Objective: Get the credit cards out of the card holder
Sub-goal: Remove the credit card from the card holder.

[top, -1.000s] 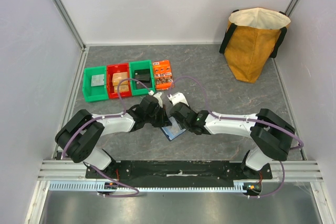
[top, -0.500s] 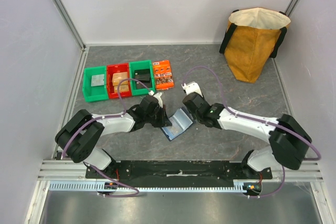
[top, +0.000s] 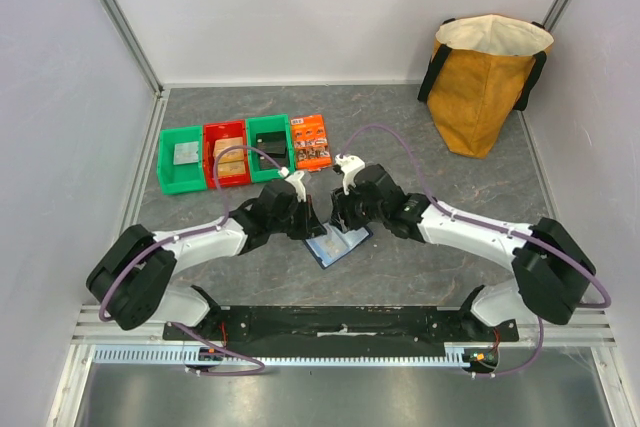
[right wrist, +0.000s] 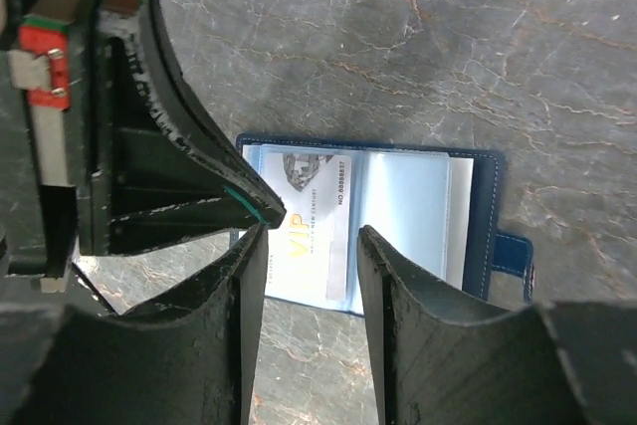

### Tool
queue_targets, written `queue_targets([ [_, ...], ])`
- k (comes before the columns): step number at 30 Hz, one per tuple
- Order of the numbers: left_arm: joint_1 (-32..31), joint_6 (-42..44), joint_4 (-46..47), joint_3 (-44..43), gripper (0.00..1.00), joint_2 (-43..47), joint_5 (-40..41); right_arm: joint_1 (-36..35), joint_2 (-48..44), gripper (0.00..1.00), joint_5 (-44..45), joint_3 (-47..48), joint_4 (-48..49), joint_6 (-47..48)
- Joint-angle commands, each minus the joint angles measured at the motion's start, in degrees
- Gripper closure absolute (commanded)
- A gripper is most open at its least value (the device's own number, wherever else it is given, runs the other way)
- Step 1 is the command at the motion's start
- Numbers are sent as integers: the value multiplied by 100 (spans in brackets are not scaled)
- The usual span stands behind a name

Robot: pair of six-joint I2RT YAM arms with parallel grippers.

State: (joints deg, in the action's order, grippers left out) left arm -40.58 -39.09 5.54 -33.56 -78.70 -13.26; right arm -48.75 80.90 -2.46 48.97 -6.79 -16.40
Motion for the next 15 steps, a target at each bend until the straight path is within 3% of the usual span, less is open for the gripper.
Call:
queue_targets([
  [1,-3,218,-115,-45,98,-128,69,418,320,53,-1106,-195,635,-214],
  [15,-3,183,-88,315,98,-234,34,1412,1331,61,-2987,-722,1917,-724],
])
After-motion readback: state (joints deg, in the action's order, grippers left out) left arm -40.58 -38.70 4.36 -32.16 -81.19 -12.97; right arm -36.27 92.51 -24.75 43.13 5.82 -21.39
